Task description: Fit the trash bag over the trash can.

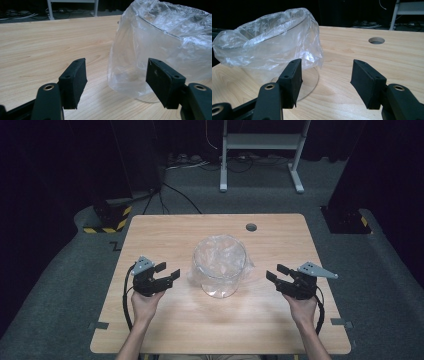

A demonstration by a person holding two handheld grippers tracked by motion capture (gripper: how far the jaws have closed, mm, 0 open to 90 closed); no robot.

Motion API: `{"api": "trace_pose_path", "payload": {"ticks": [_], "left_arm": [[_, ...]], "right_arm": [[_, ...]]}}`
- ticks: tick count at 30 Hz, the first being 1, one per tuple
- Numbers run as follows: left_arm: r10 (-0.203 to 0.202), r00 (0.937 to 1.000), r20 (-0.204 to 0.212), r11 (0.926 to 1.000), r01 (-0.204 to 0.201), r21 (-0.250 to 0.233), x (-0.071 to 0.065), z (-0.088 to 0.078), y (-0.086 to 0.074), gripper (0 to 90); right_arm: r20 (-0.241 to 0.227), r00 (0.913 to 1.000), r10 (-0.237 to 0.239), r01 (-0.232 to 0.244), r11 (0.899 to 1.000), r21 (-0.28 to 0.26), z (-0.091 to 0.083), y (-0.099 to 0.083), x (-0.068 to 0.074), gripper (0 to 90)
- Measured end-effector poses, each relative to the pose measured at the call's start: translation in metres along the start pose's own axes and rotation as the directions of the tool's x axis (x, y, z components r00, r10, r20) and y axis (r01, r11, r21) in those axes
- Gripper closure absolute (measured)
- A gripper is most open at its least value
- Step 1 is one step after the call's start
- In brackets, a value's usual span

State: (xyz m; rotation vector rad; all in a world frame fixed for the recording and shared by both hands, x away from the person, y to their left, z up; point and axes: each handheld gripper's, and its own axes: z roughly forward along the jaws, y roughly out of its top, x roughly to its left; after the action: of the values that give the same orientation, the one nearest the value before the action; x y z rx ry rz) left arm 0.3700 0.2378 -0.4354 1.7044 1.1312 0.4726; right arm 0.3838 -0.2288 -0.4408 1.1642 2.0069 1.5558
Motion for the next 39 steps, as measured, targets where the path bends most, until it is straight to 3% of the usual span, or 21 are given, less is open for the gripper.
{"api": "trace_pose_path", "payload": {"ticks": [13, 24, 35, 39], "left_arm": [[0.002, 0.9997, -0.024, 0.9995, -0.001, 0.032, -0.001, 0.006, -0.018, 32.9], [0.067, 0.9953, -0.069, 0.9946, -0.061, 0.084, -0.005, 0.016, -0.027, 32.5], [0.052, 0.9955, -0.079, 0.9927, -0.043, 0.112, -0.003, 0.027, -0.040, 32.7], [0.071, 0.9930, -0.094, 0.9894, -0.058, 0.133, -0.001, 0.032, -0.042, 32.3]], "right_arm": [[-0.014, 0.9999, 0.008, -0.008, 1.000, 0.022, 0.010, -0.018, 0.006, 42.7], [-0.020, 0.9997, 0.013, -0.012, 0.999, 0.039, 0.022, -0.025, 0.011, 43.2], [0.000, 0.9998, 0.017, -0.017, 0.996, 0.083, 0.030, -0.034, 0.008, 43.4], [0.010, 0.9999, 0.014, -0.015, 0.995, 0.097, 0.033, -0.036, 0.005, 43.4]]}}
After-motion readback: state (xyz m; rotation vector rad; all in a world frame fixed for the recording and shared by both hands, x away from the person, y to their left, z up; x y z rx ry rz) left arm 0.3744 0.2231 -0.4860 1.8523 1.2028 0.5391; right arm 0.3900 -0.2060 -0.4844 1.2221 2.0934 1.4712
